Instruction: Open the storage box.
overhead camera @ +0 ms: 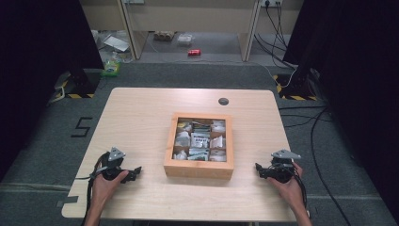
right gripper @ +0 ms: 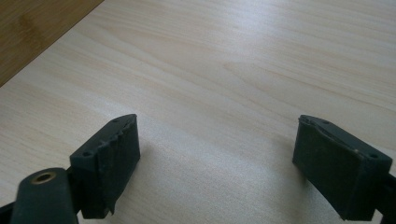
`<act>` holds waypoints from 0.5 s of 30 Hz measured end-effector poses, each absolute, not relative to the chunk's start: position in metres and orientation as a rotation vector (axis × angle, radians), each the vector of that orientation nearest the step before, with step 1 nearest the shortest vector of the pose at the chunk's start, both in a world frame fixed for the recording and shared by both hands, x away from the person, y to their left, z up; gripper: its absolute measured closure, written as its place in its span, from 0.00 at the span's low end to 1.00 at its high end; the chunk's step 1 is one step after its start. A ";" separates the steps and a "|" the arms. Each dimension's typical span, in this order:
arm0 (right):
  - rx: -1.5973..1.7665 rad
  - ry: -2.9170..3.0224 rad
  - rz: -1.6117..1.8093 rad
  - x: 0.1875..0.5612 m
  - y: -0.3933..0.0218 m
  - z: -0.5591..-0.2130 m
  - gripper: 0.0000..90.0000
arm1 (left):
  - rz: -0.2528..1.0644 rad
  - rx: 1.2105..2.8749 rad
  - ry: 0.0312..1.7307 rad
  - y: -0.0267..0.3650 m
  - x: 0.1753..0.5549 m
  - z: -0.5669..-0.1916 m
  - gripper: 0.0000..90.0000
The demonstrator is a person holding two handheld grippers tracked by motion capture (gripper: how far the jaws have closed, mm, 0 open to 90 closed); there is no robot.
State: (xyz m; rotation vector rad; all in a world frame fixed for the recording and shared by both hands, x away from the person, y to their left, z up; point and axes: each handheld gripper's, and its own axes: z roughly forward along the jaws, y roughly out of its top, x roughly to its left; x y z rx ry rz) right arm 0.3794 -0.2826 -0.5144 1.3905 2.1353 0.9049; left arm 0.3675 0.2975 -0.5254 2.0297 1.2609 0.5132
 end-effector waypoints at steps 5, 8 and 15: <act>1.389 2.136 0.904 0.379 -0.283 -0.514 0.17 | 0.516 2.025 1.270 0.298 0.367 -0.525 0.00; 1.390 2.136 0.903 0.379 -0.283 -0.514 0.17 | 0.516 2.025 1.270 0.298 0.367 -0.525 0.00; 1.374 2.152 0.920 0.378 -0.278 -0.514 0.19 | 0.517 2.025 1.270 0.298 0.367 -0.525 0.00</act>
